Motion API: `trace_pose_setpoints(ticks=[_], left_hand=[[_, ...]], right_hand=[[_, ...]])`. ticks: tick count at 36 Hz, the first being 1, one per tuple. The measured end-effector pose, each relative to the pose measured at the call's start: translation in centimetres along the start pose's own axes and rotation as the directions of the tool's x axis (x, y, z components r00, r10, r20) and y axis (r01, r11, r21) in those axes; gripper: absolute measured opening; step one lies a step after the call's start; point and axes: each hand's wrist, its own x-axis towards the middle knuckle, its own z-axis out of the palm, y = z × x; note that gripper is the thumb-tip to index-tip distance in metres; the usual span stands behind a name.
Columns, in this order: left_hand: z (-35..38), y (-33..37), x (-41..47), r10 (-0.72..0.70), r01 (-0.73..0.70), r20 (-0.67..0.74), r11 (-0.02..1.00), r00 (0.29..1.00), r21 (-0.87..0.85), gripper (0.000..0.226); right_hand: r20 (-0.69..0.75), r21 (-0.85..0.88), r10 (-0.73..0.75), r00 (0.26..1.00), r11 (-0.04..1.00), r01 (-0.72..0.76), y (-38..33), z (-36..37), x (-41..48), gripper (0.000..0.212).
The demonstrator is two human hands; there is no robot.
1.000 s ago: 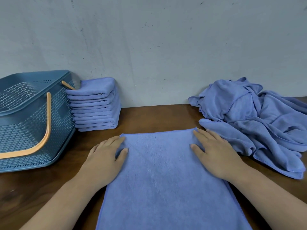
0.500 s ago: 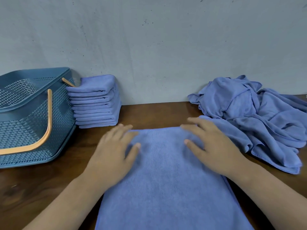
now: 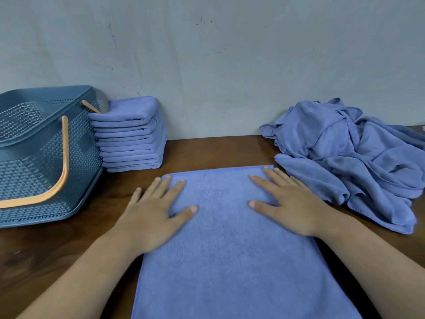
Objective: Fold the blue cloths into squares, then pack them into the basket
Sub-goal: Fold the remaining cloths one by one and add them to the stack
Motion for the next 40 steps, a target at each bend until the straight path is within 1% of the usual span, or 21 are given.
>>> trace_pose_setpoints(ticks=[2,4,7,11,14,16,18,20,22,24,27,30,33,37,40], left_hand=[[-0.3,-1.2,0.5,-0.054,0.054,0.01,0.998,0.998,-0.02,0.096],[-0.2,-1.9,0.8,-0.072,0.072,0.014,0.997,0.997,-0.034,0.097],[-0.1,-1.9,1.4,-0.073,0.072,-0.009,0.996,0.997,-0.045,0.094],[0.6,-2.0,1.6,-0.059,0.055,-0.046,0.995,0.997,-0.086,0.088],[0.5,-2.0,1.8,-0.044,0.023,-0.138,0.988,0.989,-0.15,0.076],[0.4,-1.4,1.6,-0.014,-0.016,-0.194,0.989,0.981,-0.148,0.071],[0.3,-0.2,0.5,0.021,-0.05,-0.175,0.985,0.984,-0.163,0.077],[0.7,1.3,-1.5,0.081,-0.096,-0.101,0.984,0.992,-0.148,0.08],[1.1,2.5,-3.3,0.12,-0.123,-0.033,0.985,0.992,-0.119,0.071],[1.3,3.5,-5.0,0.133,-0.134,-0.017,0.987,0.991,-0.086,0.067],[1.7,5.3,-7.4,0.143,-0.144,-0.032,0.988,0.989,-0.059,0.064],[2.7,6.8,-9.5,0.112,-0.114,-0.031,0.99,0.993,-0.084,0.063],[3.5,7.2,-10.7,0.116,-0.119,-0.066,0.992,0.991,-0.051,0.065],[3.3,6.8,-10.9,0.15,-0.156,-0.071,0.985,0.986,-0.08,0.066],[3.3,6.9,-11.0,0.165,-0.17,-0.066,0.983,0.984,-0.07,0.067]], right_hand=[[0.0,0.006,0.012,1.0,1.0,-0.012,0.0,0.0,0.1,0.085],[0.002,0.022,0.029,1.0,0.999,-0.029,0.0,-0.1,0.3,0.088],[0.001,0.009,0.057,0.998,0.998,-0.057,0.1,-0.1,0.4,0.091],[0.002,0.0,0.058,0.998,0.998,-0.058,0.1,0.2,0.2,0.088],[-0.058,0.03,0.024,0.998,0.999,-0.022,0.4,0.4,0.5,0.08],[-0.129,0.018,-0.009,0.992,1.0,0.012,0.4,0.2,0.5,0.069],[-0.154,-0.046,-0.071,0.986,0.997,0.064,-0.2,-0.1,-0.4,0.058],[-0.107,-0.075,-0.118,0.987,0.991,0.11,-1.7,-0.2,-2.2,0.052],[-0.036,-0.073,-0.155,0.987,0.986,0.152,-4.1,-0.4,-4.1,0.061],[0.026,-0.064,-0.191,0.981,0.979,0.192,-6.9,-0.5,-6.1,0.063],[0.07,-0.062,-0.202,0.977,0.976,0.207,-10.3,0.1,-8.9,0.069],[0.116,-0.038,-0.148,0.982,0.987,0.153,-10.9,2.0,-10.5,0.076],[0.073,-0.046,-0.052,0.996,0.997,0.055,-9.1,2.7,-11.9,0.08],[0.039,-0.057,0.119,0.992,0.992,-0.117,-6.0,2.2,-14.5,0.088],[0.037,-0.053,0.169,0.985,0.985,-0.167,-5.6,2.2,-15.9,0.089]])
